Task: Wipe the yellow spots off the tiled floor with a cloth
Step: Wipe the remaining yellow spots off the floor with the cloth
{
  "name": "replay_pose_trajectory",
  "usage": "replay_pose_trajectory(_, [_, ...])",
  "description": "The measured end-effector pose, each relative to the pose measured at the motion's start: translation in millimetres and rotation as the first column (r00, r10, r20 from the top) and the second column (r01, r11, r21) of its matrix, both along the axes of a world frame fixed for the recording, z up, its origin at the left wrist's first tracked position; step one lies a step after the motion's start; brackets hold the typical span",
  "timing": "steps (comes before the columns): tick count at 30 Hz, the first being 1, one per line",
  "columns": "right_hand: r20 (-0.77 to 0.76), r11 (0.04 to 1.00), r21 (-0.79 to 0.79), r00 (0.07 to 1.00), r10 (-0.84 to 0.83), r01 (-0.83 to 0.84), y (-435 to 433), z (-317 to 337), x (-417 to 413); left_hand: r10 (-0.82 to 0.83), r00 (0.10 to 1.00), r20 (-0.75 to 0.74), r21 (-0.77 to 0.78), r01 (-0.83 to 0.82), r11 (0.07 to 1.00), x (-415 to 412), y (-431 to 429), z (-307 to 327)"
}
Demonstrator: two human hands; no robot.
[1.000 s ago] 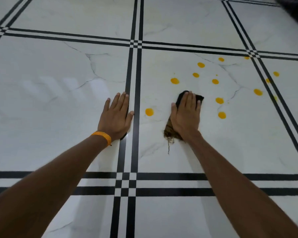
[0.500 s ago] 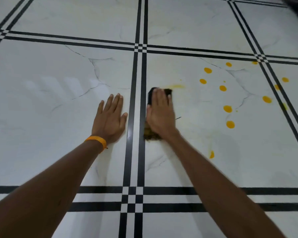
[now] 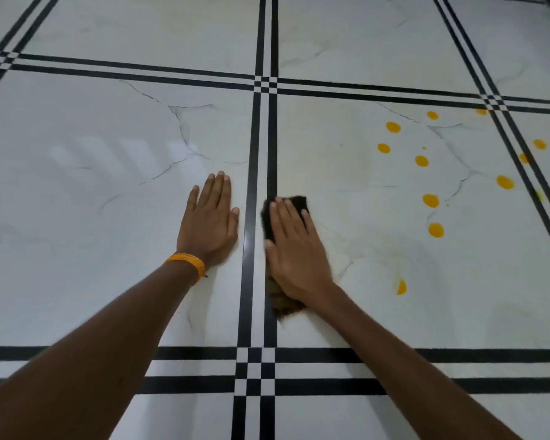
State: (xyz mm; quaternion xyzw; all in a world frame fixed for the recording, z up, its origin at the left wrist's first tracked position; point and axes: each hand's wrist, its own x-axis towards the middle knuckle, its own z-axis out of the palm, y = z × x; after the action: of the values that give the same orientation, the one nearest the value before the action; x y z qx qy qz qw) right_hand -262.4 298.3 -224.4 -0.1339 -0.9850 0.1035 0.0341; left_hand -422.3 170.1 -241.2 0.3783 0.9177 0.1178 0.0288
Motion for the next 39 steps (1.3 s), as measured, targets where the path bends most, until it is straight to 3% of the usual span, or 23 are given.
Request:
replay_pose_trajectory(3, [-0.054,0.977,0.056,0.978,-0.201,0.204,89.3,0.6,11.5,0.01,1.0,-0.003,0.012,-0.01,1.0,0.2,1.1,0.0])
replay_pose_trajectory(5, [0.01,0.895,0.041,0.896,-0.444,0.444,148.6,10.4,-24.2,0.011,1.0,0.008,-0.002,-0.011,1.0,0.5,0.6,1.4])
replay_pose_trajectory(7, [0.023,0.837,0.0,0.837,-0.547,0.547,149.0,15.3,-61.3,0.006,1.0,-0.01,0.002,-0.006,1.0,2.4,1.1,0.8])
replay_pose_trajectory(8, [-0.008,0.859,0.004,0.859,-0.512,0.512,123.1,12.8,-74.4,0.002,1.0,-0.009,0.005,-0.002,1.0,2.0,0.9,1.2])
replay_pose_trajectory(10, [-0.031,0.962,0.017,0.962,-0.273,0.274,42.7,10.2,-66.9,0.002,1.0,-0.009,0.001,-0.002,1.0,0.3,0.1,1.4])
replay_pose_trajectory(13, [-0.003,0.998,0.003,0.998,0.063,-0.063,-20.8,4.1,22.8,-0.005,1.0,-0.021,0.002,0.005,1.0,0.0,0.0,-0.2])
replay_pose_trajectory(14, [-0.024,0.998,0.0,0.998,0.058,-0.058,-2.7,3.0,48.0,0.0,1.0,-0.017,0.001,0.0,1.0,-0.4,-0.8,0.4])
replay_pose_trajectory(16, [-0.044,0.988,0.02,0.988,-0.151,0.152,71.5,1.0,73.0,0.001,1.0,-0.015,0.0,-0.001,1.0,1.5,0.3,-1.2])
replay_pose_trajectory(18, [-0.033,0.912,0.05,0.913,-0.406,0.407,150.3,4.7,69.9,0.004,1.0,-0.018,-0.006,-0.004,1.0,0.8,-0.4,-2.0])
replay_pose_trajectory(20, [-0.029,0.852,0.05,0.853,-0.52,0.521,158.7,10.0,57.5,-0.006,1.0,-0.009,-0.012,0.006,1.0,1.0,1.0,0.7])
replay_pose_trajectory(22, [-0.101,0.904,0.065,0.904,-0.415,0.422,110.3,5.4,60.8,-0.018,0.999,-0.044,-0.036,0.016,0.999,2.1,3.5,5.1])
replay_pose_trajectory(25, [0.056,0.997,0.078,0.998,-0.031,0.027,56.3,9.6,124.6,0.014,0.998,-0.068,-0.085,-0.02,0.996,4.8,7.2,13.1])
replay_pose_trajectory(26, [0.026,0.997,0.07,0.999,-0.028,0.026,72.3,12.0,145.3,0.03,0.998,-0.048,-0.073,-0.034,0.997,9.5,13.5,16.3])
replay_pose_trajectory(28, [-0.03,0.969,0.066,0.971,-0.238,0.24,134.0,10.0,161.8,0.034,0.999,-0.011,-0.011,-0.034,0.999,23.3,39.9,22.3])
replay_pose_trajectory(30, [-0.035,0.861,0.07,0.864,-0.502,0.503,202.0,11.7,147.2,-0.014,1.0,0.019,0.031,0.013,0.999,41.8,83.3,25.2])
replay_pose_trajectory(32, [-0.059,0.792,0.087,0.797,-0.601,0.604,216.0,6.8,111.4,-0.072,0.996,0.054,0.072,0.068,0.995,57.8,131.0,22.1])
replay_pose_trajectory(34, [-0.095,0.857,0.112,0.864,-0.494,0.502,180.9,1.1,92.3,-0.107,0.992,0.068,0.034,0.105,0.994,63.8,162.2,18.6])
replay_pose_trajectory(37, [0.019,0.987,0.091,0.991,-0.133,0.131,129.2,2.7,146.2,-0.093,0.996,0.016,-0.025,0.094,0.995,61.1,165.1,3.5])
replay_pose_trajectory(39, [-0.061,0.98,0.053,0.98,-0.187,0.191,170.7,5.2,177.6,-0.102,0.995,0.002,-0.004,0.102,0.995,61.8,164.2,0.2])
